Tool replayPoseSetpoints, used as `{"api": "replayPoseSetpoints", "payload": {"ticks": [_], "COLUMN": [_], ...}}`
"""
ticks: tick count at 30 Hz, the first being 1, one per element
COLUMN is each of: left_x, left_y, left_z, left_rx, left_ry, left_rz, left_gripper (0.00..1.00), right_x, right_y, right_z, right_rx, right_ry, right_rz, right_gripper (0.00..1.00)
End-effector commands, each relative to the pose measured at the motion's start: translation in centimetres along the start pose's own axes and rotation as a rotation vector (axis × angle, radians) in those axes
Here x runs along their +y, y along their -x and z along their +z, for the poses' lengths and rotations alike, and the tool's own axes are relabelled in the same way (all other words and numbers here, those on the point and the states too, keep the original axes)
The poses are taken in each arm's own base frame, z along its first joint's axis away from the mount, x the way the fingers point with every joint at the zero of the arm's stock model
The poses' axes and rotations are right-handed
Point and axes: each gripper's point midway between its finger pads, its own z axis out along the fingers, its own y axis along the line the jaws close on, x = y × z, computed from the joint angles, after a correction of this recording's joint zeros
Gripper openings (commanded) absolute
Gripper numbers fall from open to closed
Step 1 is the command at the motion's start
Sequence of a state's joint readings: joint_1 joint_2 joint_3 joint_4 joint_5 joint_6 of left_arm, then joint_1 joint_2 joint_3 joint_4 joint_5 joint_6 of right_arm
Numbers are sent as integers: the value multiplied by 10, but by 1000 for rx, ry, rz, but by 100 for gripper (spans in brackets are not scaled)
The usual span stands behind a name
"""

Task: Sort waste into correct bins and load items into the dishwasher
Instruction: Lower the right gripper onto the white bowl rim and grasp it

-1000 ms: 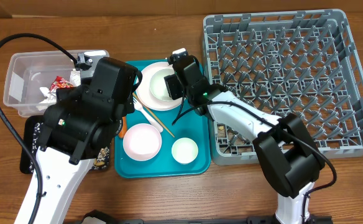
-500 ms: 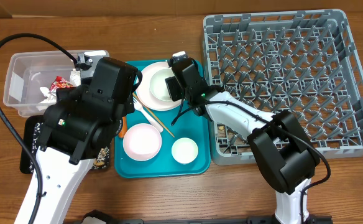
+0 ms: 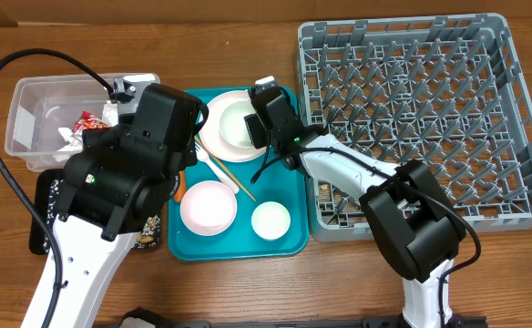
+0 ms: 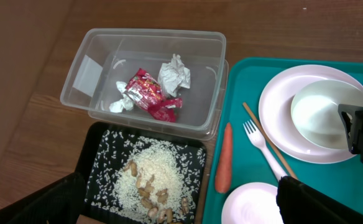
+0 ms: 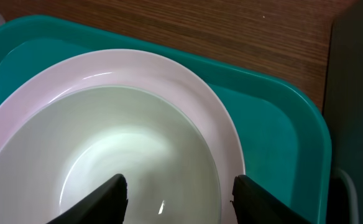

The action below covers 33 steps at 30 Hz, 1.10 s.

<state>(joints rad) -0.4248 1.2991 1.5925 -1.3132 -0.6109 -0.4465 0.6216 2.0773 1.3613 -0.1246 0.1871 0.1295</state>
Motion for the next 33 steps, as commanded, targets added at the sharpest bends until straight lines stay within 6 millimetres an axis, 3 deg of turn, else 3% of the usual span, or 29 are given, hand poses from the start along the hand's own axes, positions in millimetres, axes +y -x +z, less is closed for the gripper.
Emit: {"api": "replayPoseSetpoints", "payload": {"ticks": [1, 11, 17, 23, 28, 33], "left_x": [3, 2, 2, 2, 2, 2], "left_y": [5, 5, 5, 5, 5, 5], "left_z": [-2, -2, -2, -2, -2, -2], "left_rx": [-15, -16, -16, -16, -16, -16], "left_ry": [12, 12, 12, 12, 12, 12], "left_rz": [-21, -21, -21, -21, -21, -21], "left_gripper": [100, 100, 100, 100, 100, 100], "right_x": [-3, -1, -1, -1, -1, -1], "right_y": [5, -3, -1, 0, 1, -1], "right_z": [3, 3, 3, 3, 3, 3], "right_rx": [-8, 24, 16, 10, 8, 17], "right_ry": [-12, -2, 0, 0, 0, -1], "right_rz": [2, 1, 2, 3, 3, 1], "right_gripper": [54, 45, 24, 22, 13, 14]}}
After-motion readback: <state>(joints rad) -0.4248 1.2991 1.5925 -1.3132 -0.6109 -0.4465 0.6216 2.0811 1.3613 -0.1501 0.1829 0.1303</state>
